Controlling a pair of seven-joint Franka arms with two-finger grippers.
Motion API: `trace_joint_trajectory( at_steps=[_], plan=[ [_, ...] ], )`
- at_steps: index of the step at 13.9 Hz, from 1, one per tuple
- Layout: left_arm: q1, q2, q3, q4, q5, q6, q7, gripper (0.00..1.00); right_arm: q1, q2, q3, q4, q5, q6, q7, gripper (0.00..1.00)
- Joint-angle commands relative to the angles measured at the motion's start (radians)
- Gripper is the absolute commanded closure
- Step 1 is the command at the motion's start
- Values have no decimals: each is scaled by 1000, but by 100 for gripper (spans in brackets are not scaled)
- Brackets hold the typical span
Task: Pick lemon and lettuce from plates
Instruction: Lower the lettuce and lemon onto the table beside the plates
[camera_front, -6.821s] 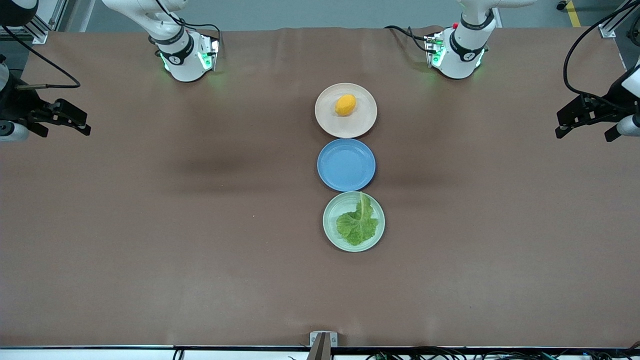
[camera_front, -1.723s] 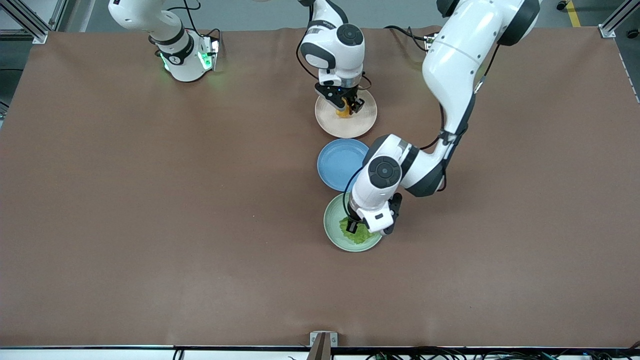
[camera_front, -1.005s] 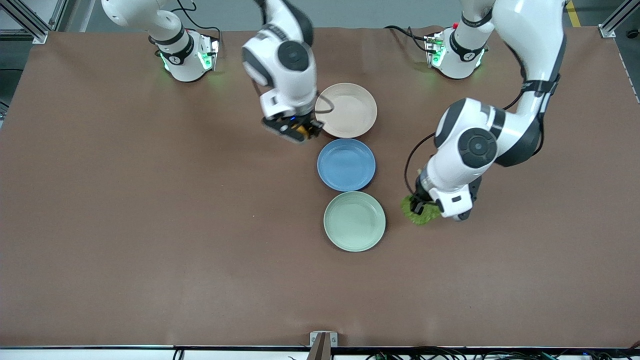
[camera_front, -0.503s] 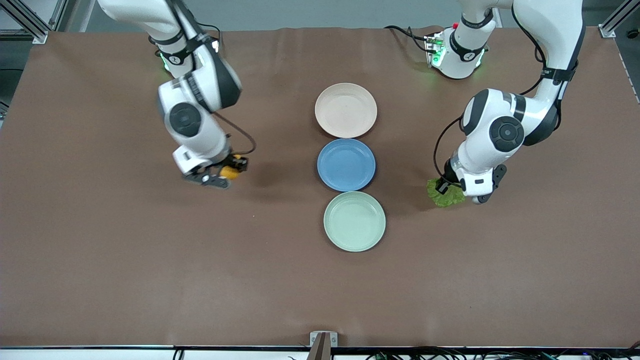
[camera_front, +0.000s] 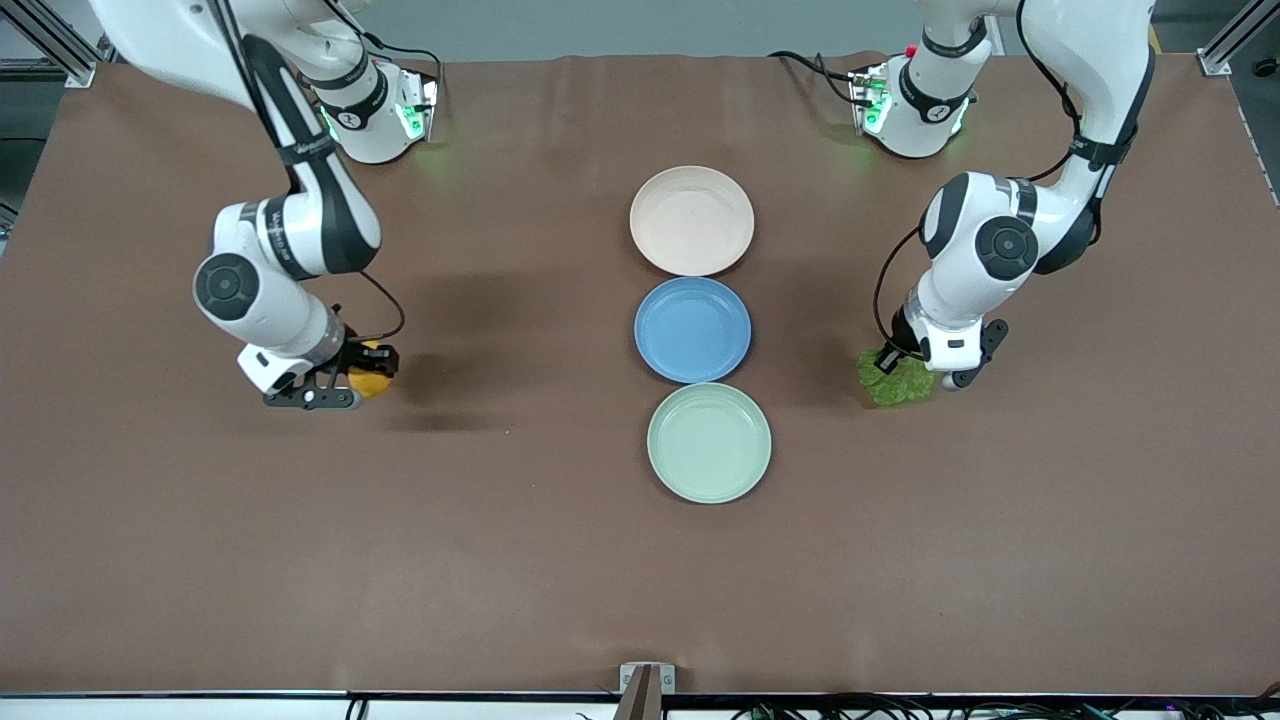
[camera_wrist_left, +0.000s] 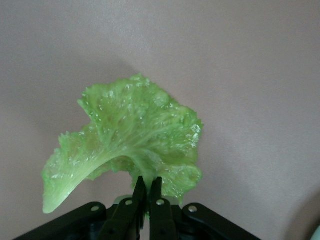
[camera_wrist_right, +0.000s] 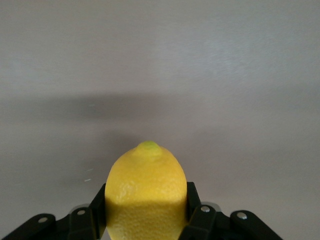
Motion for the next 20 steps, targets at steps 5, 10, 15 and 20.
trace_joint_trajectory(
  at_steps=[5,10,15,20],
  plan=[
    [38,27,-9,-46,25,83,36,99,-46,49,25,-28,11,56,-56,98],
    [36,56,-9,-45,25,96,36,98,-44,68,25,-56,11,119,-59,98],
    [41,54,-9,-38,28,100,36,22,-44,83,25,-57,11,118,-60,98],
    [44,13,-11,34,39,37,20,0,-44,88,25,-57,11,113,-60,94]
  ],
)
